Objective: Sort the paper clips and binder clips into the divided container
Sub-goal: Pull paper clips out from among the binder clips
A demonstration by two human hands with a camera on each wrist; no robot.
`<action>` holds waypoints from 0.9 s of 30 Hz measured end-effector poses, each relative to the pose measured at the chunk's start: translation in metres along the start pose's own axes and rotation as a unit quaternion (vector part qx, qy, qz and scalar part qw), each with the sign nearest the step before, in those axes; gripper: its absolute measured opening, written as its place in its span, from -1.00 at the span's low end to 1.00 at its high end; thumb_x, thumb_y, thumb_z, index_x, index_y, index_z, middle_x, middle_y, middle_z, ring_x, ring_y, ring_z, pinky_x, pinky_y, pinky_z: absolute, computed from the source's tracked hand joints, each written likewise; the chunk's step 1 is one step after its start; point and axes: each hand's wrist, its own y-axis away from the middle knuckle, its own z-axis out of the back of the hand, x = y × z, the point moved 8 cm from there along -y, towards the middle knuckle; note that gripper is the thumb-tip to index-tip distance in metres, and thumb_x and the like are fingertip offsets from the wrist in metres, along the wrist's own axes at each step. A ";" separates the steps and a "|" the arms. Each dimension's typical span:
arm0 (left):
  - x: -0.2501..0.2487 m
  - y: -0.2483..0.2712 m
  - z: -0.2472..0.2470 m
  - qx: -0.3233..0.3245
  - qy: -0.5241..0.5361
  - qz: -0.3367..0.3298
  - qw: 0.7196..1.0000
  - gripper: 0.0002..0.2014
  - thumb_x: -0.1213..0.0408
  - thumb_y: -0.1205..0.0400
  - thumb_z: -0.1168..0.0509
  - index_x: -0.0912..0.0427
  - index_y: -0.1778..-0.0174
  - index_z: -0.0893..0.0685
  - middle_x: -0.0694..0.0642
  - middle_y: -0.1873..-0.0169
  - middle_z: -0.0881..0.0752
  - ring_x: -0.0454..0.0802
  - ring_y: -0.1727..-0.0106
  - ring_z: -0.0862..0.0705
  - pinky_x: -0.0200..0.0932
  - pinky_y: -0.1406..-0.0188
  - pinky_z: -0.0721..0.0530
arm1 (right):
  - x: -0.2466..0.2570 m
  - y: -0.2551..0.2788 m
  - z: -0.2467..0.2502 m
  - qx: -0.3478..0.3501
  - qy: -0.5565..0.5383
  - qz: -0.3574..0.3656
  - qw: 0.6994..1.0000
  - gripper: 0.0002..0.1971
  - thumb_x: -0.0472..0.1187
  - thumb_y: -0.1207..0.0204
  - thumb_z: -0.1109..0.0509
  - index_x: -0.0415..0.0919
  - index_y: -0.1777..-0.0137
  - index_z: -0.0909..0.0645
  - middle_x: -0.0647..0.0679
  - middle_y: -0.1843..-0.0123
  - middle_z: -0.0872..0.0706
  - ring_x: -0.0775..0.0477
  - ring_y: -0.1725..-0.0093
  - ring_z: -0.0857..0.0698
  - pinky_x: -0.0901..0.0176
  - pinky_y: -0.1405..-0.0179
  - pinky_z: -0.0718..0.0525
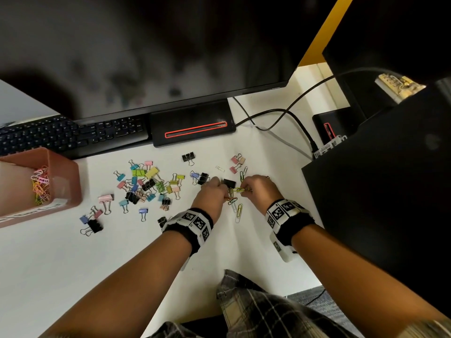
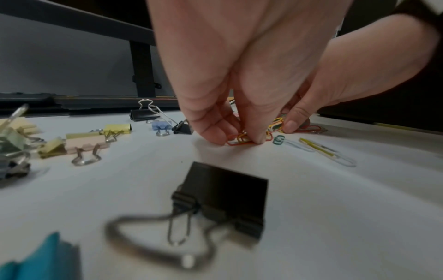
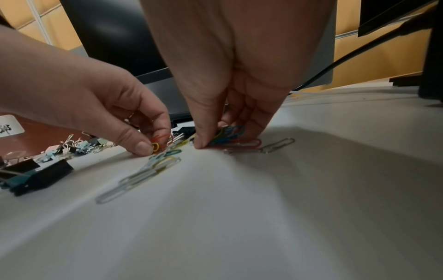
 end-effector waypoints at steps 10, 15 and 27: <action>0.007 0.002 0.005 0.026 0.040 0.008 0.999 -0.86 0.39 -0.63 -0.22 0.26 -0.06 -0.61 0.24 -0.01 -0.62 0.18 -0.06 -0.59 -0.07 -0.01 -0.54 | 0.006 0.004 -0.001 -0.029 -0.042 0.014 0.999 -0.90 -0.32 -0.43 -0.44 -0.31 0.08 -0.72 -0.22 0.05 -0.68 -0.21 0.08 -0.67 0.05 0.02 -0.63; 0.020 0.024 0.053 -0.053 0.162 0.045 0.984 -0.92 0.40 -0.58 -0.30 0.24 0.04 -0.65 0.15 0.09 -0.72 -0.02 0.12 -0.62 -0.28 0.11 -0.49 | 0.007 0.002 -0.002 -0.032 -0.075 -0.016 0.997 -0.98 -0.27 -0.40 -0.49 -0.17 0.22 -0.71 -0.08 0.30 -0.72 -0.16 0.31 -0.70 0.12 0.28 -0.69; 0.216 0.162 0.230 -0.282 0.189 0.196 0.920 -0.89 0.43 -0.50 -0.41 0.23 0.12 -0.64 0.13 0.26 -0.72 0.03 0.25 -0.65 -0.34 0.12 -0.62 | 0.232 -0.005 0.017 -0.075 -0.102 0.221 0.967 -0.95 -0.28 -0.40 -0.50 -0.22 0.15 -0.74 -0.09 0.20 -0.75 0.05 0.23 -0.59 0.40 0.15 -0.47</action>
